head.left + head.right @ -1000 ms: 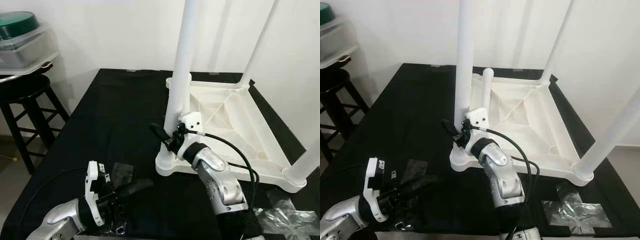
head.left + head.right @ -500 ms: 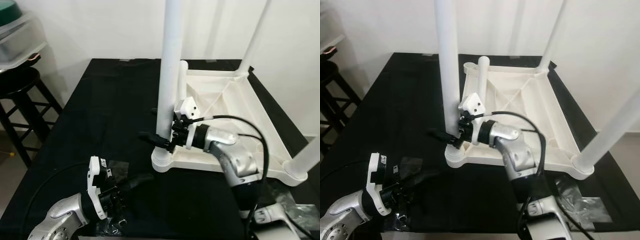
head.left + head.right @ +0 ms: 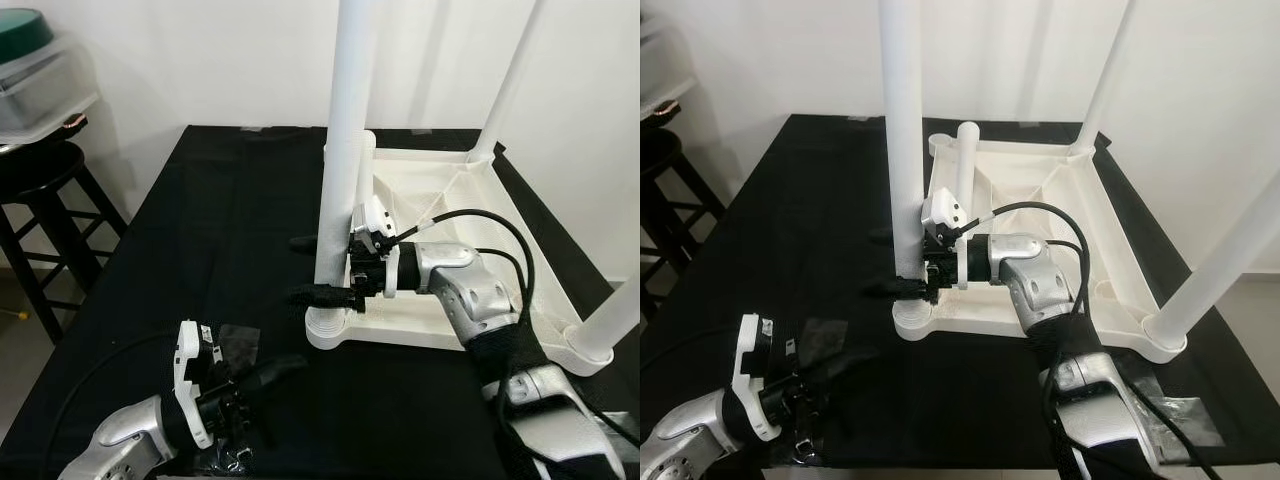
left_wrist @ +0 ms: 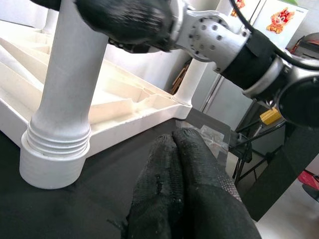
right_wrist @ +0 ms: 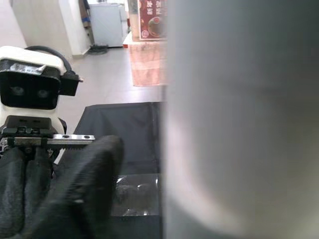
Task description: Building children table
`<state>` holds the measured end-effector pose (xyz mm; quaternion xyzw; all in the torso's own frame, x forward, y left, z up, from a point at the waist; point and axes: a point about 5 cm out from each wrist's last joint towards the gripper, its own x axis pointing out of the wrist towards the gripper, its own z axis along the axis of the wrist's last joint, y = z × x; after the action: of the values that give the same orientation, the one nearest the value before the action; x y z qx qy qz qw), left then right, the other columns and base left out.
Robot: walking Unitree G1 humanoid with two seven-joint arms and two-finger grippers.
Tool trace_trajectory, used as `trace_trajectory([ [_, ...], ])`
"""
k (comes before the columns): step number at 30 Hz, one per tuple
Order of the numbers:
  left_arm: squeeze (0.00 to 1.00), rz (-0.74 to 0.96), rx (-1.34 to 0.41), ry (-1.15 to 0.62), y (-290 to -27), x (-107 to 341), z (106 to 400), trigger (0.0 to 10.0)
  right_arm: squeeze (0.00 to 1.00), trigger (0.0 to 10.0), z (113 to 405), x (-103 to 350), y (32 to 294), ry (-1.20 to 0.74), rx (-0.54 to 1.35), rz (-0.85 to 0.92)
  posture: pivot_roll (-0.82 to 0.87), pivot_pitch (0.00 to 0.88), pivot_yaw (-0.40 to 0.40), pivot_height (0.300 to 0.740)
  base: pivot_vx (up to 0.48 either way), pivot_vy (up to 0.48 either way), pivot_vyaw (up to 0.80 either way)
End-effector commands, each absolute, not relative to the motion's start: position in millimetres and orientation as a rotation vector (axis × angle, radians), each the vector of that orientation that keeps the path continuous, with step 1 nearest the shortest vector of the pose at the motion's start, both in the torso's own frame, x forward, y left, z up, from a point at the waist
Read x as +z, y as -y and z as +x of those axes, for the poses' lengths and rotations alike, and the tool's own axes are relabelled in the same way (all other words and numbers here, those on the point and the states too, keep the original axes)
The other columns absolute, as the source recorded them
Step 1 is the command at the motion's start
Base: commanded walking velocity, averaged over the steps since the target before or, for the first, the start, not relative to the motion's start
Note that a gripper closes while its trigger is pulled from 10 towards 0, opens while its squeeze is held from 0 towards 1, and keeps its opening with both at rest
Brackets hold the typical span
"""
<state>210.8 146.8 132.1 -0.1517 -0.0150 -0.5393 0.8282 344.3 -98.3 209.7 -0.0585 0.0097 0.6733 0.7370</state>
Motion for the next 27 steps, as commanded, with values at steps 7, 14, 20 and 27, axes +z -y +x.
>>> trace_trajectory([
  [7, 0.00, -0.322, -1.150, 0.021, -146, 131, 209, 10.0, 0.00, 0.0, 340, 201, 100, -0.022, 1.509, -0.111, 0.00, 0.054, -0.019, 0.740, 0.000, 0.000, 0.00],
  [14, 0.00, -0.324, -1.149, 0.024, -146, 132, 209, 10.0, 0.00, 0.0, 336, 194, 113, 0.004, 1.382, -0.103, -0.01, 0.060, -0.018, 0.740, 0.000, 0.000, 0.00],
  [20, 0.00, -0.321, -1.153, 0.022, -149, 133, 209, 10.0, 0.00, 0.0, 317, 130, 108, -0.209, 0.607, 0.061, -0.02, 0.075, -0.018, 0.740, 0.000, 0.000, 0.00],
  [27, 0.00, -0.325, -1.151, 0.024, -151, 134, 211, 10.0, 0.00, 0.0, 304, 128, 110, -0.164, 0.638, -0.016, -0.01, 0.072, -0.002, 0.740, 0.000, 0.000, 0.00],
])
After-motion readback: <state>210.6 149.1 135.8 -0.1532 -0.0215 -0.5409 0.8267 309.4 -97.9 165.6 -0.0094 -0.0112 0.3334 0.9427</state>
